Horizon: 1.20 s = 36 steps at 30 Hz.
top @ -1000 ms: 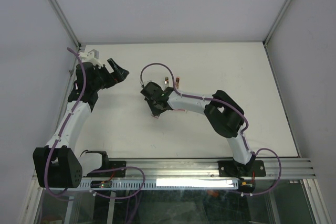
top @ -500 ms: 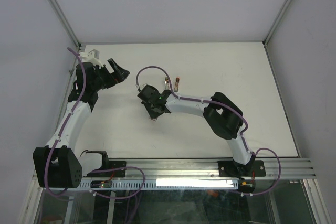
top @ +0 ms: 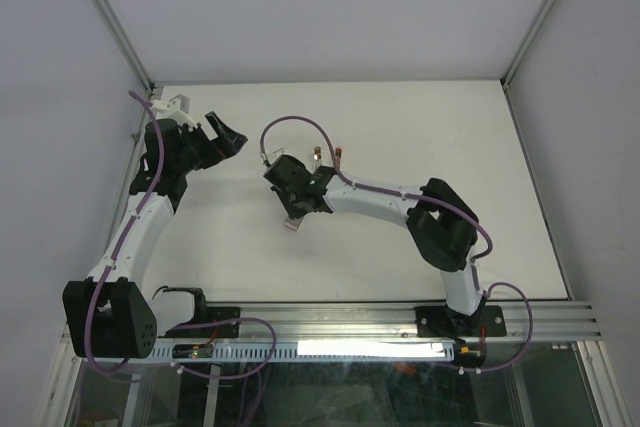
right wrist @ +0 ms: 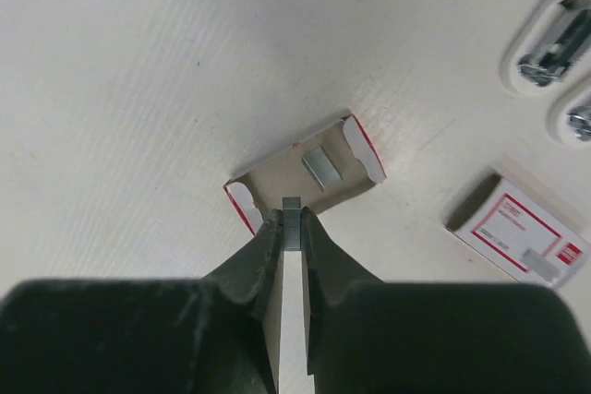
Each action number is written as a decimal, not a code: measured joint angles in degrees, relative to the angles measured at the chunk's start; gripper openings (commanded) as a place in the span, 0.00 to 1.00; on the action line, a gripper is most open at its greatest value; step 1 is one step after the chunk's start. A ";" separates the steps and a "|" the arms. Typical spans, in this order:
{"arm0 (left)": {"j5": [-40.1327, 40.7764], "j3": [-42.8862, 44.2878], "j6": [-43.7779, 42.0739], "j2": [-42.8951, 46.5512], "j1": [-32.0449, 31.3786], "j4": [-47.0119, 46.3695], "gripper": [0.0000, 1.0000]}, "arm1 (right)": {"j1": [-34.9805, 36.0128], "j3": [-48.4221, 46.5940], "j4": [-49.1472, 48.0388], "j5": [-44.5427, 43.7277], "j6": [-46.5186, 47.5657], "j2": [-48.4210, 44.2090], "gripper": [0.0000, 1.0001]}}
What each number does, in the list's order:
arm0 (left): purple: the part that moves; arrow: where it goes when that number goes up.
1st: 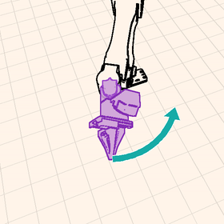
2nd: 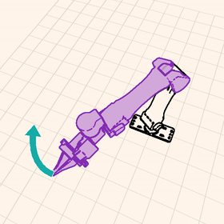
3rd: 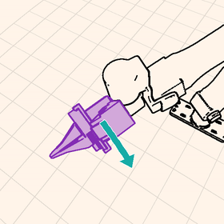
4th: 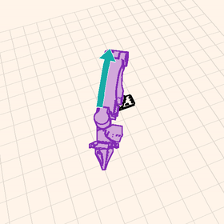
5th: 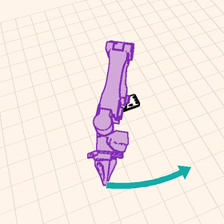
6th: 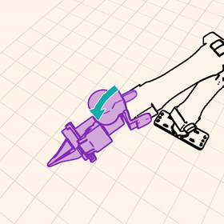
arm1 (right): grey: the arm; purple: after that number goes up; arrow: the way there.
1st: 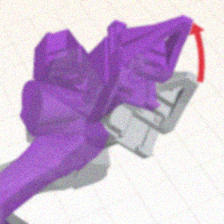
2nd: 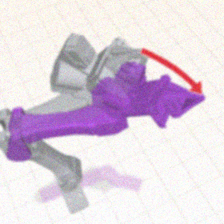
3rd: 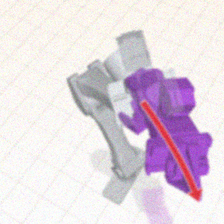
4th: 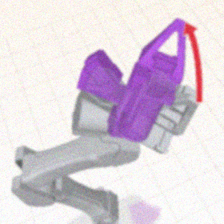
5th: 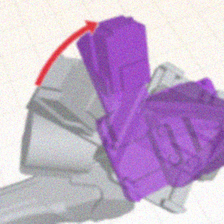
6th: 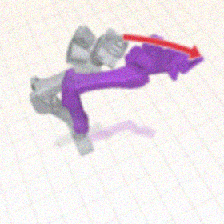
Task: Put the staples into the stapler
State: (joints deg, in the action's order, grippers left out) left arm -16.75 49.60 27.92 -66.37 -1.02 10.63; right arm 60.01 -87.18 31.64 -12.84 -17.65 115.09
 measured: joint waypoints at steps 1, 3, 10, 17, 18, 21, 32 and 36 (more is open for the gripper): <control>0.00 -0.07 0.00 0.00 0.00 -0.04 0.97 | 0.00 0.22 0.39 -0.44 0.15 -1.40 0.09; 0.02 -0.22 0.00 0.02 0.00 -0.13 0.97 | 0.04 1.07 1.40 -1.70 0.31 -4.52 0.08; 0.24 -0.70 -0.04 0.50 0.00 -0.20 0.97 | -0.02 8.13 8.35 -10.08 -0.48 -13.27 0.08; 0.26 -0.70 -0.04 1.92 0.00 -0.26 0.97 | -0.74 16.94 16.02 -16.11 -3.72 -13.88 0.08; 0.24 -0.70 -0.04 1.95 0.00 -0.28 0.97 | -0.79 17.40 16.59 -16.76 -4.09 -13.88 0.08; 0.24 -0.70 -0.04 1.95 0.00 -0.28 0.97 | -0.81 17.77 17.57 -18.56 -5.29 -13.77 0.08; 0.24 -0.70 -0.04 2.23 0.00 -0.31 0.97 | -0.81 18.71 17.53 -22.56 -7.74 -9.22 0.08; 0.24 -0.70 -0.04 2.38 0.00 -0.33 0.97 | -0.81 18.80 17.55 -23.34 -8.85 -7.48 0.08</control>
State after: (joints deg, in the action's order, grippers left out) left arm -16.51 48.90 27.88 -63.99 -1.02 10.31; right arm 59.20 -68.38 49.19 -36.18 -26.50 107.61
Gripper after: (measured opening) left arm 0.972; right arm 0.098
